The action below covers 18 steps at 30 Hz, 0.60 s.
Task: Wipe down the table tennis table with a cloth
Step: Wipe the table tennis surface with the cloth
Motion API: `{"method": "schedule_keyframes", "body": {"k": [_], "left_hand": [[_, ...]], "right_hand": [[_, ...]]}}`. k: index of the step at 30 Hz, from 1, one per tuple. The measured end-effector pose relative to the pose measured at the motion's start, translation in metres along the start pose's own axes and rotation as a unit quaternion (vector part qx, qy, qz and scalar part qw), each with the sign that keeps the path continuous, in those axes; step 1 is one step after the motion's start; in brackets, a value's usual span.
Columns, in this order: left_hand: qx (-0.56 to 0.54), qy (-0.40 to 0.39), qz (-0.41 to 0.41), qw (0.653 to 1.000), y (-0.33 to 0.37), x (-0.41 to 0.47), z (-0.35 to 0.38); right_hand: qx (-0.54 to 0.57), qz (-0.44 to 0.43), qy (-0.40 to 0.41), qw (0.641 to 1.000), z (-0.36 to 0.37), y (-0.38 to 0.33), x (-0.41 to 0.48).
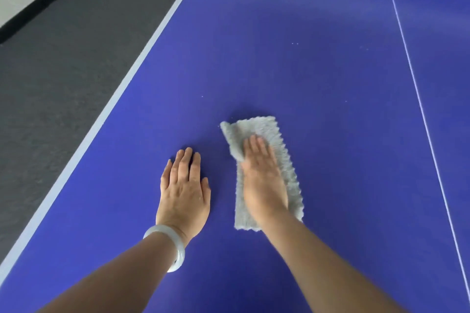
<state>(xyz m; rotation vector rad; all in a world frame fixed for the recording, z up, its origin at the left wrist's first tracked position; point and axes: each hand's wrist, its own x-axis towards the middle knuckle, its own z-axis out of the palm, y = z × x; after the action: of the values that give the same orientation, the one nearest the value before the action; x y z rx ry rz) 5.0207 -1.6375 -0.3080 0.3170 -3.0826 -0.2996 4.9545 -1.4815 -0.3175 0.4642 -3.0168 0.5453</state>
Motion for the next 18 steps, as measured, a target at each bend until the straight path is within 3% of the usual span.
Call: {"method": "schedule_keyframes", "body": {"k": [3,6,8,10,13,16,18], "left_hand": [[0.006,-0.005,0.013,1.0,-0.002,-0.001,0.001],[0.001,0.01,-0.003,1.0,0.0,0.001,0.0],[-0.001,0.013,-0.009,1.0,0.002,0.0,0.0],[0.002,0.013,-0.009,1.0,0.002,0.0,0.0],[0.008,0.012,-0.01,1.0,0.001,-0.001,0.001],[0.004,0.01,-0.011,1.0,0.001,-0.001,0.002],[0.008,0.007,-0.01,1.0,0.002,-0.001,0.0]], "right_hand": [[0.047,-0.176,-0.045,0.982,-0.001,-0.02,-0.077],[0.02,-0.232,-0.106,0.967,-0.026,0.042,-0.121],[-0.002,-0.152,-0.127,0.98,-0.05,0.09,-0.116],[0.013,0.037,-0.13,0.991,-0.068,0.131,-0.084],[-0.031,0.224,-0.014,0.974,-0.08,0.153,-0.009],[-0.003,0.257,0.059,0.964,-0.054,0.114,0.035],[0.03,0.144,0.029,0.989,-0.026,0.062,0.019]]}}
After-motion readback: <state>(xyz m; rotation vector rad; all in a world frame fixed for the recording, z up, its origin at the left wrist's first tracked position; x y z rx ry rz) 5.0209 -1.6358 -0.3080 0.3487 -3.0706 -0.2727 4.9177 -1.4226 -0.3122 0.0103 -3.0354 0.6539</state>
